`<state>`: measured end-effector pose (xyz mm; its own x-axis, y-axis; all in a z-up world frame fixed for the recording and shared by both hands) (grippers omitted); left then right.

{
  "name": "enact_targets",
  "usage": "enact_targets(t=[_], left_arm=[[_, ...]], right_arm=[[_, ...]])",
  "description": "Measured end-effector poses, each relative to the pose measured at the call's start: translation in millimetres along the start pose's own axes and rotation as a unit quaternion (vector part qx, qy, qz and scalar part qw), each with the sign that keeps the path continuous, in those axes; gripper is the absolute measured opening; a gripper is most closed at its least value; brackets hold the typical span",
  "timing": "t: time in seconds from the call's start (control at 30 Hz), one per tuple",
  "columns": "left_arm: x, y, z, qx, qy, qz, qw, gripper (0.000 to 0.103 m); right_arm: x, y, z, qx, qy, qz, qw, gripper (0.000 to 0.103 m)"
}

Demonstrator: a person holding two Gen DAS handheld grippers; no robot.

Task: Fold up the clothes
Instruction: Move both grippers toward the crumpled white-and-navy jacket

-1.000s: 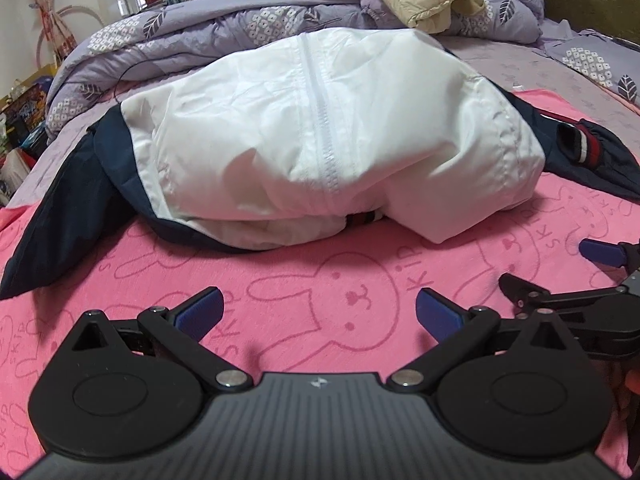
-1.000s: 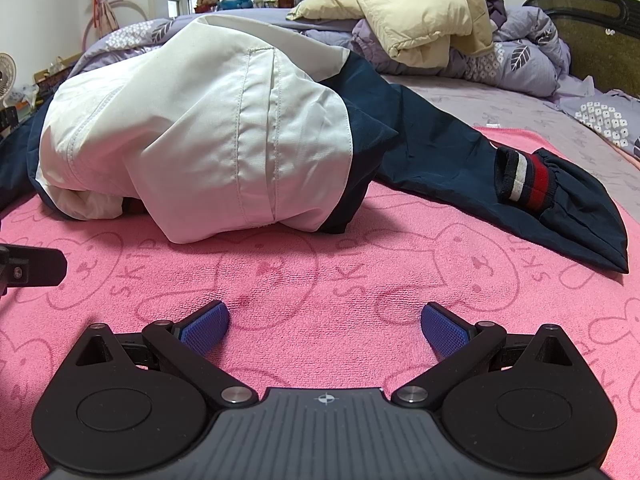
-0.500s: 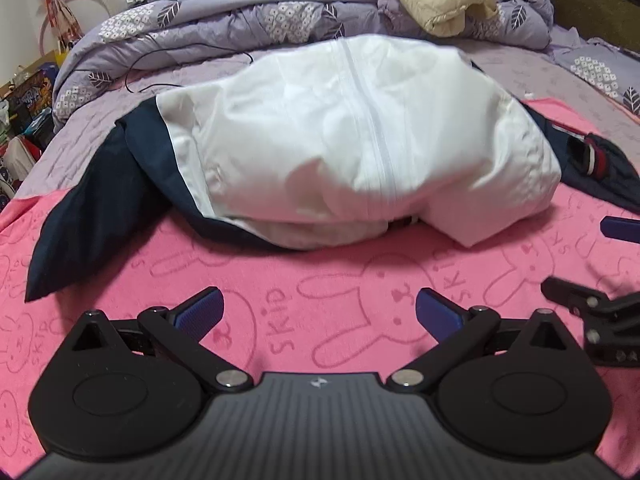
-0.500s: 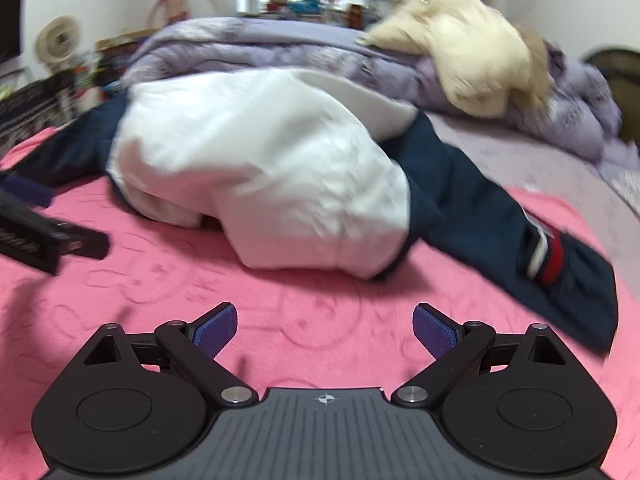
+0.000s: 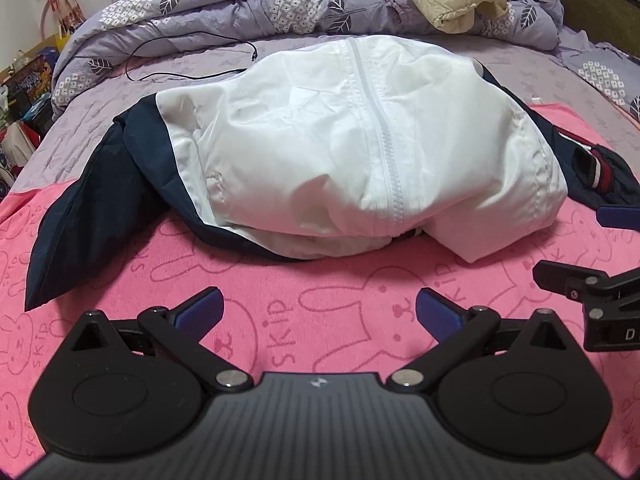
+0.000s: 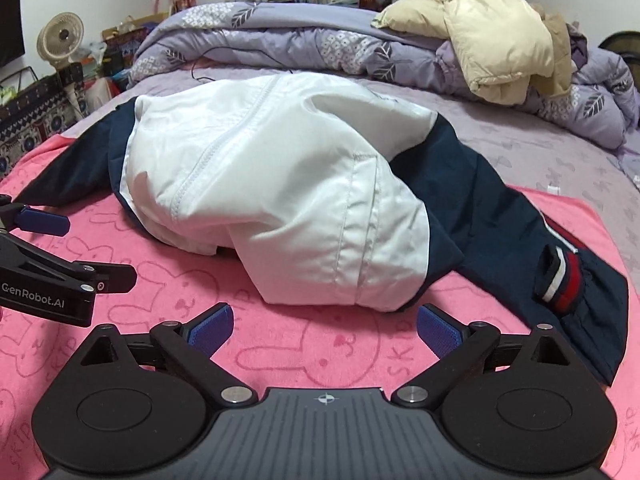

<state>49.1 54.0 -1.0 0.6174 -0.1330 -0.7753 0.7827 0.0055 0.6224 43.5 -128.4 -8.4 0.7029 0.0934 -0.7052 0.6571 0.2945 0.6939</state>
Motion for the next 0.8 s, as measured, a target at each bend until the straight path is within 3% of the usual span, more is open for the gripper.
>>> enact_targets(t=[0.27, 0.47, 0.8], left_arm=[[4, 3, 1, 0.005, 0.001, -0.003, 1.0000, 0.103], [7, 1, 1, -0.002, -0.023, -0.004, 0.9997, 0.103], [11, -4, -2, -0.004, -0.016, -0.011, 0.9998, 0.103]], right_arm=[[1, 6, -2, -0.010, -0.003, 0.005, 1.000, 0.100], [4, 1, -2, -0.021, -0.020, 0.013, 0.999, 0.101], [7, -9, -2, -0.035, -0.027, 0.018, 0.999, 0.102]])
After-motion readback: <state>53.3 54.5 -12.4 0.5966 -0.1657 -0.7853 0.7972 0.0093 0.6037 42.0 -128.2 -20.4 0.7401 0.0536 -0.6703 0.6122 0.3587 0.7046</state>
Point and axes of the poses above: each gripper's, at about its wrist camera, not at the fingertips, and x roughly the way its jaws point, z to its right, y to its top, the point moved 5 cm from there along x, roughly the way its jaws point, and after that the axes turned 12 degrees about -y, right-handed, at the moved point
